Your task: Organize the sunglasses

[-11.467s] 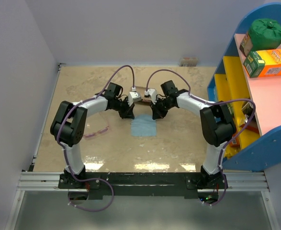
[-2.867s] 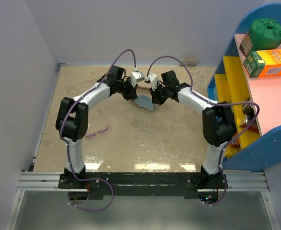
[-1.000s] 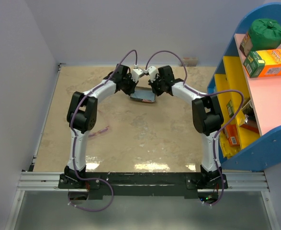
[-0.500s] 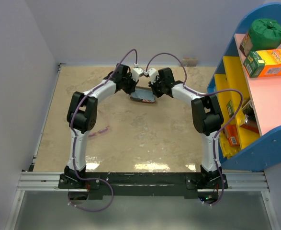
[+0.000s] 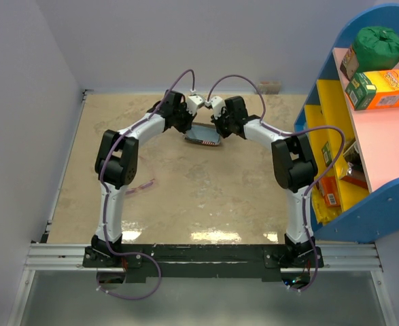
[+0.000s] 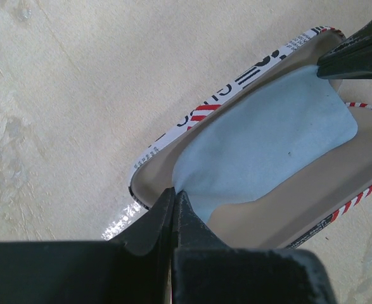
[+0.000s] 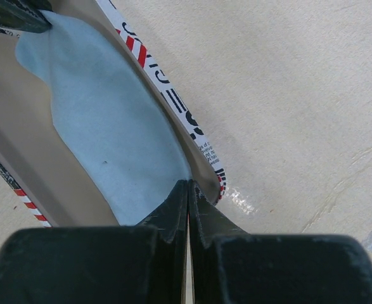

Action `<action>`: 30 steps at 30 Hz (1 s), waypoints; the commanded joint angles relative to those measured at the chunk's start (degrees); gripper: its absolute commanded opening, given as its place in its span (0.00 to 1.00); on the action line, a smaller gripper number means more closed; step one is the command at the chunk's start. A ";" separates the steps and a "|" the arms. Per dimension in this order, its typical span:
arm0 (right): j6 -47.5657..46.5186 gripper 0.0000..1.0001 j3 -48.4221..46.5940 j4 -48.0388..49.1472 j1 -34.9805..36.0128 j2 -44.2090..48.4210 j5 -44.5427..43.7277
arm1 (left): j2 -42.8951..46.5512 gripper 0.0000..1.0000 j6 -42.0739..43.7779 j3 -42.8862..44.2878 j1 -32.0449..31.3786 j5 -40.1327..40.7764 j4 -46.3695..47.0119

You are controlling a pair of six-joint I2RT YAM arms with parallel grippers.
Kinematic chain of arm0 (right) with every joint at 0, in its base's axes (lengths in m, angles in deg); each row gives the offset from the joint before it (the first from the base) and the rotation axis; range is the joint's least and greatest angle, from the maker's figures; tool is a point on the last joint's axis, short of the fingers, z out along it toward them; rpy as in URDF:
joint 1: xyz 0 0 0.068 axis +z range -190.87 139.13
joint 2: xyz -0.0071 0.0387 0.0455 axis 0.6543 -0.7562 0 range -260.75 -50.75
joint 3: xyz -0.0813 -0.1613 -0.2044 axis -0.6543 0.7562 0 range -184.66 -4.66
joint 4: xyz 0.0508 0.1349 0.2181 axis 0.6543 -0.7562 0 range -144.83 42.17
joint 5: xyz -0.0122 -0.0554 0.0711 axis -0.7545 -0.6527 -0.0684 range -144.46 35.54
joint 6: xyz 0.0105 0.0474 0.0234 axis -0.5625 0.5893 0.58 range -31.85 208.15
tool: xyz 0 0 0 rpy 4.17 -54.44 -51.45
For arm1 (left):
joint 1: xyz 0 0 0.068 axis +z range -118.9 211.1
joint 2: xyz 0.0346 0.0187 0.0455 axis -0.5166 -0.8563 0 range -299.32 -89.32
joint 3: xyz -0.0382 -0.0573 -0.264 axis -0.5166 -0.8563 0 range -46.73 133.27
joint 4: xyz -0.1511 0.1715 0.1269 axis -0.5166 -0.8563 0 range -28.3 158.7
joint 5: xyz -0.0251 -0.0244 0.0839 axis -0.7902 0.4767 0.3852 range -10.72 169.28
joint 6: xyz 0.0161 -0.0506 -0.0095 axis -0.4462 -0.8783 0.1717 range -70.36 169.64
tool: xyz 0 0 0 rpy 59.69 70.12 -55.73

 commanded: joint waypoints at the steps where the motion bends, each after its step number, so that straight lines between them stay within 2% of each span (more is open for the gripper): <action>1: 1.25 0.00 0.36 3.17 0.05 4.52 -1.01 | 0.48 0.00 -0.80 0.48 -0.26 0.58 3.04; 28: 1.52 0.00 0.80 4.31 -0.39 4.87 -1.63 | -0.93 0.00 -1.15 1.27 -0.17 1.20 3.48; 30: 1.52 0.00 0.54 4.14 -0.39 4.78 -1.45 | -1.02 0.04 -1.07 1.36 -0.17 1.20 3.48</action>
